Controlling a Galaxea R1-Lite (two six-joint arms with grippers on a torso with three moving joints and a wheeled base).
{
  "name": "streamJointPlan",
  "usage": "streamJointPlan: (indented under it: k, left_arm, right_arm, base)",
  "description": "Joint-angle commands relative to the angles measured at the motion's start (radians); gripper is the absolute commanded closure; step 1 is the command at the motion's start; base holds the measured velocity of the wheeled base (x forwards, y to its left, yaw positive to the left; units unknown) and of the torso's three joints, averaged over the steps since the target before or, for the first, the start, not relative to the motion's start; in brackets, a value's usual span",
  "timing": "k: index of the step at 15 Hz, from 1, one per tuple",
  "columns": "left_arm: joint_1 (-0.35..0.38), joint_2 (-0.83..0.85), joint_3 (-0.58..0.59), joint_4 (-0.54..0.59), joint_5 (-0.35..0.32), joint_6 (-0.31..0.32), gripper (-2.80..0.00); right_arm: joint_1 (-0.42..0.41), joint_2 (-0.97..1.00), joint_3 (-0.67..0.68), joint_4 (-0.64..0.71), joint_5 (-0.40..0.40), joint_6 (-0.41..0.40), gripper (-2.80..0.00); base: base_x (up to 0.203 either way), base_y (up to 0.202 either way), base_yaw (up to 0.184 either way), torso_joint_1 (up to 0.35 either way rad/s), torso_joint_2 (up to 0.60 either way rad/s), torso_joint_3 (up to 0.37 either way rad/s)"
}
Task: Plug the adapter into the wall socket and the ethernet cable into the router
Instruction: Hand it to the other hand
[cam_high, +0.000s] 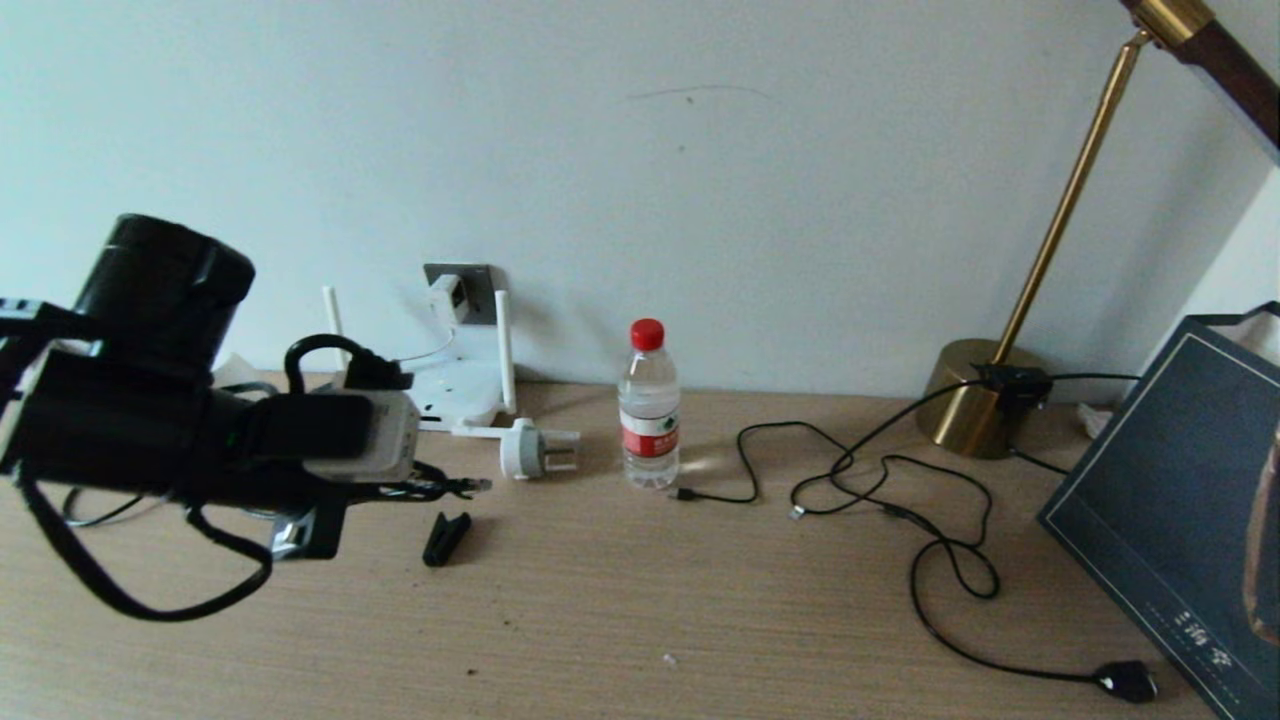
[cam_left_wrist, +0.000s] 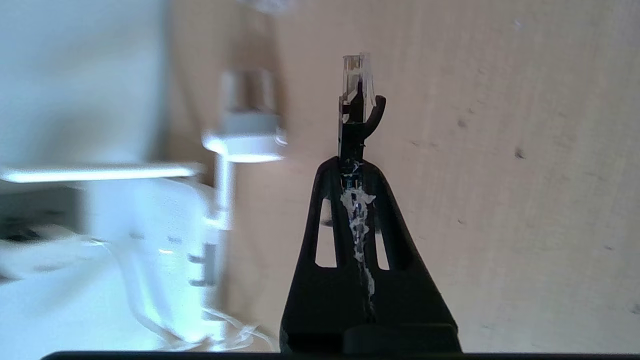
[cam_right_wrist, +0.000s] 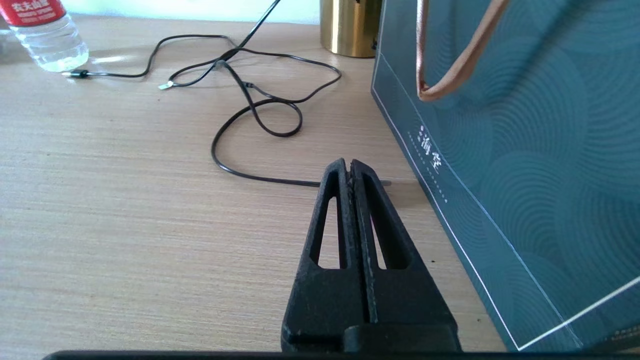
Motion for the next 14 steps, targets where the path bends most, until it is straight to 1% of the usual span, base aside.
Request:
streamJointPlan:
  k: [1,5,7,8,9,10,11,12,14]
  left_arm:
    - [-0.045,-0.031,-0.001,-0.025,0.012,0.007,0.0]
    - [-0.112,-0.051,0.046,-0.11,0.022,0.006,0.0]
    - [-0.17,-0.036,0.046,-0.16,0.064,-0.001,0.0]
    - [-0.2,-0.031,0.047,-0.178,0.074,-0.016,0.0]
    - [-0.218,-0.024,0.039,-0.186,0.078,-0.037,0.0]
    - [-0.231,-0.018,0.025,-0.186,0.08,-0.039,0.0]
    - [-0.251,-0.018,0.021,-0.186,0.082,-0.039,0.0]
    - [-0.264,-0.024,0.02,-0.186,0.086,-0.039,0.0]
    - [-0.271,-0.018,0.027,-0.186,0.088,-0.044,0.0]
  right_arm:
    - [0.0,0.001,0.0,-0.001,0.004,-0.012,0.0]
    - [0.0,0.001,0.0,0.0,0.004,-0.006,0.0]
    - [0.0,0.001,-0.006,-0.003,0.006,-0.011,0.0]
    - [0.001,0.006,-0.051,0.001,0.013,-0.003,0.0]
    - [0.002,0.035,-0.139,0.017,0.027,0.022,0.0]
    - [0.002,0.09,-0.255,0.041,0.051,0.067,0.0]
    - [0.003,0.177,-0.348,0.069,0.092,0.123,0.0]
    - [0.004,0.288,-0.406,0.091,0.155,0.185,0.0]
    - [0.004,0.491,-0.479,0.094,0.293,0.266,0.0]
  base:
    - [0.0,0.0,0.0,0.0,0.0,0.0]
    - [0.0,0.0,0.0,0.0,0.0,0.0]
    - [0.0,0.0,0.0,0.0,0.0,0.0]
    - [0.0,0.0,0.0,0.0,0.0,0.0]
    - [0.0,0.0,0.0,0.0,0.0,0.0]
    - [0.0,0.0,0.0,0.0,0.0,0.0]
    - [0.0,0.0,0.0,0.0,0.0,0.0]
    - [0.0,0.0,0.0,0.0,0.0,0.0]
    - [0.0,0.0,0.0,0.0,0.0,0.0]
